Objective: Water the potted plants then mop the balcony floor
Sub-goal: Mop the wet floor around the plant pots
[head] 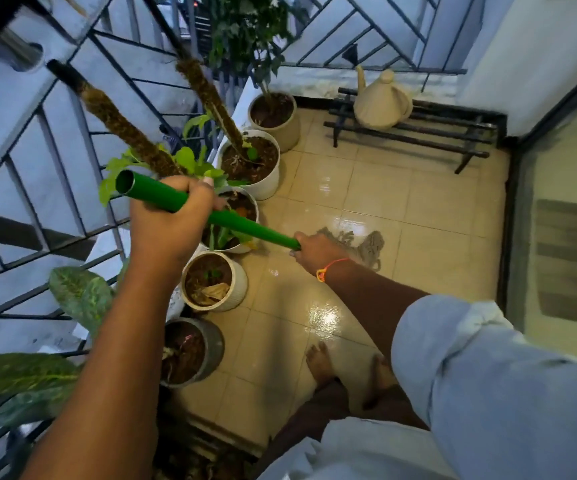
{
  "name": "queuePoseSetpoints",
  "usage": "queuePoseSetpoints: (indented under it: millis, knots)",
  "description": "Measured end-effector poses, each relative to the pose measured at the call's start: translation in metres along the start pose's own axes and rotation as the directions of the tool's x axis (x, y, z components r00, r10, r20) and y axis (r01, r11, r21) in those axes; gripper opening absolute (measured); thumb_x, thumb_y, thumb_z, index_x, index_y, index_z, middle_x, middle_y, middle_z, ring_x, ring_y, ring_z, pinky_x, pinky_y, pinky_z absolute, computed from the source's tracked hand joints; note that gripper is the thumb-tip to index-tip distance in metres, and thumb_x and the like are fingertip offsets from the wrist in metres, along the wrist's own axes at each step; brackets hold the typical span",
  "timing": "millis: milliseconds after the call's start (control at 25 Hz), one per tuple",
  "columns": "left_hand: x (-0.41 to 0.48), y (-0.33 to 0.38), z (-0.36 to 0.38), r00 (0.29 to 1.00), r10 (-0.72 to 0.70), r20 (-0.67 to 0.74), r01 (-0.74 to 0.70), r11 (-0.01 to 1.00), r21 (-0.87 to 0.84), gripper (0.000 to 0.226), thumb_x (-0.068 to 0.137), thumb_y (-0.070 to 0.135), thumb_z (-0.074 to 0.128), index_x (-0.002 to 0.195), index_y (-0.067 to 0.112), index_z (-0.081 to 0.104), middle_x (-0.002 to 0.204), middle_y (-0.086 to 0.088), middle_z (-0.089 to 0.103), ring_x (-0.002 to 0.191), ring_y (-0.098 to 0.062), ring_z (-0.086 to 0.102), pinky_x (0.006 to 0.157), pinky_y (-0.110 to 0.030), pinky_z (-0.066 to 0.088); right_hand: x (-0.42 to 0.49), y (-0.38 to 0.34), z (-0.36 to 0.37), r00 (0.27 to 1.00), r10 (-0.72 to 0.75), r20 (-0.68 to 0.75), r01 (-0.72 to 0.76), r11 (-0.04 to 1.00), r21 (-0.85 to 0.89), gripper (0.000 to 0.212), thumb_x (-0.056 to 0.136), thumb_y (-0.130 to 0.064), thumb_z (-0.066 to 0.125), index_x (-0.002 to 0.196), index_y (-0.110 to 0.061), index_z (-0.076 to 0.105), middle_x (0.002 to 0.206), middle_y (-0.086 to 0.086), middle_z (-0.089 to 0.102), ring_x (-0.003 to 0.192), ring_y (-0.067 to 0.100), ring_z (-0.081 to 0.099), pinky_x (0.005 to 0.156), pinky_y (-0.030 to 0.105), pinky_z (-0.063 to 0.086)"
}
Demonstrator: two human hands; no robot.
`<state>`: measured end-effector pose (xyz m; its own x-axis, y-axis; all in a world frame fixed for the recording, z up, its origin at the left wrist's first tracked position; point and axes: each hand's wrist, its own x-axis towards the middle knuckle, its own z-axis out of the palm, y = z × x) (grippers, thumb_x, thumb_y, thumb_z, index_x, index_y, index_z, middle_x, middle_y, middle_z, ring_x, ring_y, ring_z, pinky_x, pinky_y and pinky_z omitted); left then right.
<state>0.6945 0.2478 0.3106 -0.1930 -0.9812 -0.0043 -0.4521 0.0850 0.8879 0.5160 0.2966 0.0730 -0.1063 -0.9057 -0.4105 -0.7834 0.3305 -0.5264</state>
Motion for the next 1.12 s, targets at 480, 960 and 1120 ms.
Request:
queuePoseSetpoints:
  millis: [480, 960, 1120]
  knots:
    - [-0.043, -0.017, 0.09, 0.963, -0.047, 0.265, 0.08, 0.99, -0.113, 0.036, 0.104, 0.015, 0.058, 0.07, 0.018, 0.069, 0.082, 0.001, 0.076, 0.09, -0.013, 0.074, 0.077, -0.029, 0.06, -0.087, 0.123, -0.002, 0.97, 0.241, -0.013, -0.241, 0.966, -0.097, 0.031, 0.105, -0.038, 0.046, 0.123, -0.013, 0.05, 0.104, 0.014, 0.066, 0.095, 0.033, 0.063, 0.081, 0.042, 0.048]
    - [-0.078, -0.047, 0.128, 0.893, -0.178, 0.414, 0.236, 0.967, -0.093, 0.035, 0.103, 0.013, 0.06, 0.071, 0.015, 0.073, 0.086, -0.002, 0.079, 0.095, -0.014, 0.076, 0.078, -0.026, 0.064, -0.137, 0.174, 0.021, 0.925, 0.378, 0.034, -0.36, 0.902, -0.236, 0.036, 0.105, -0.04, 0.045, 0.125, -0.011, 0.05, 0.105, 0.014, 0.068, 0.095, 0.033, 0.067, 0.082, 0.045, 0.057]
    - [-0.063, -0.047, 0.081, 0.936, -0.254, 0.244, 0.296, 0.942, -0.156, 0.044, 0.101, 0.01, 0.06, 0.059, 0.02, 0.07, 0.07, 0.001, 0.076, 0.086, -0.018, 0.077, 0.074, -0.032, 0.062, -0.112, 0.127, 0.023, 0.963, 0.257, 0.079, -0.233, 0.945, -0.229, 0.037, 0.105, -0.042, 0.045, 0.125, -0.011, 0.049, 0.112, 0.014, 0.067, 0.1, 0.033, 0.066, 0.072, 0.038, 0.047]
